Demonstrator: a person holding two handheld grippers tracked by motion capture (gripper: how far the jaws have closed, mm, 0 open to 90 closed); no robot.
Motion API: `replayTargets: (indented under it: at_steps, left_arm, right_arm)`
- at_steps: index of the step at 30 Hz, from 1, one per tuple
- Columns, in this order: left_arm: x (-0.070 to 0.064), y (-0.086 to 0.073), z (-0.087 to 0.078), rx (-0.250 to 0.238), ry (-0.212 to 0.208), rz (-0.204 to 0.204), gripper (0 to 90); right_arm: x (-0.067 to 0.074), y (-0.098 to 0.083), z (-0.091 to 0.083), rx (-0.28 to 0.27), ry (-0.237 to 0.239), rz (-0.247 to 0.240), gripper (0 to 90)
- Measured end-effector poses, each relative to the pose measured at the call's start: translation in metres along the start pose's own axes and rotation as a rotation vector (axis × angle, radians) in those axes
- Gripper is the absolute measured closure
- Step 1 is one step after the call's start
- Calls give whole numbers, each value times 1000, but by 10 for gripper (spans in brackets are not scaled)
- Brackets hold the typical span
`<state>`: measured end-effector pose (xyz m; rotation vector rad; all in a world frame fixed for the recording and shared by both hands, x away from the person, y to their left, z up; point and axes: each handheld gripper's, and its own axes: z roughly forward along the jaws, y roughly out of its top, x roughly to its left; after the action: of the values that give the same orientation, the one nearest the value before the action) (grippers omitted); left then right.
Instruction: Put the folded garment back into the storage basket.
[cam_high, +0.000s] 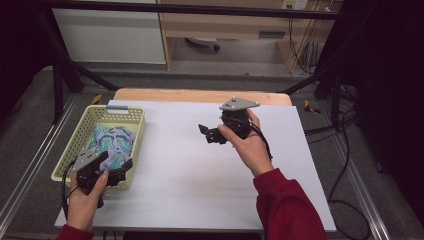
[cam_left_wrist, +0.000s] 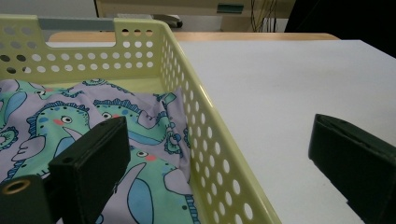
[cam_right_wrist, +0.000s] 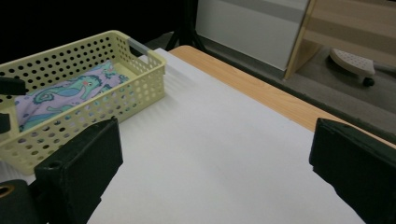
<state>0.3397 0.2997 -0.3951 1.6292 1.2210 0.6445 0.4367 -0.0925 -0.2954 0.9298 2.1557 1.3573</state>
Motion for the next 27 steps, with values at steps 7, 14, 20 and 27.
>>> replayTargets:
  at_steps: [7,14,20,27]
  left_arm:
    - [-4,0,0,0,-8,9,58]
    - [-5,-1,1,7,-8,10,58]
    - [-4,-1,2,9,-10,8,58]
    - [-4,-2,2,11,-13,11,58]
  right_arm:
    - [-17,-6,-17,-7,-35,21,33]
    - [-32,-14,-32,-14,-72,40,32]
    - [-41,-17,-44,-25,-91,48,28]
    - [-49,-20,-52,-35,-109,57,26]
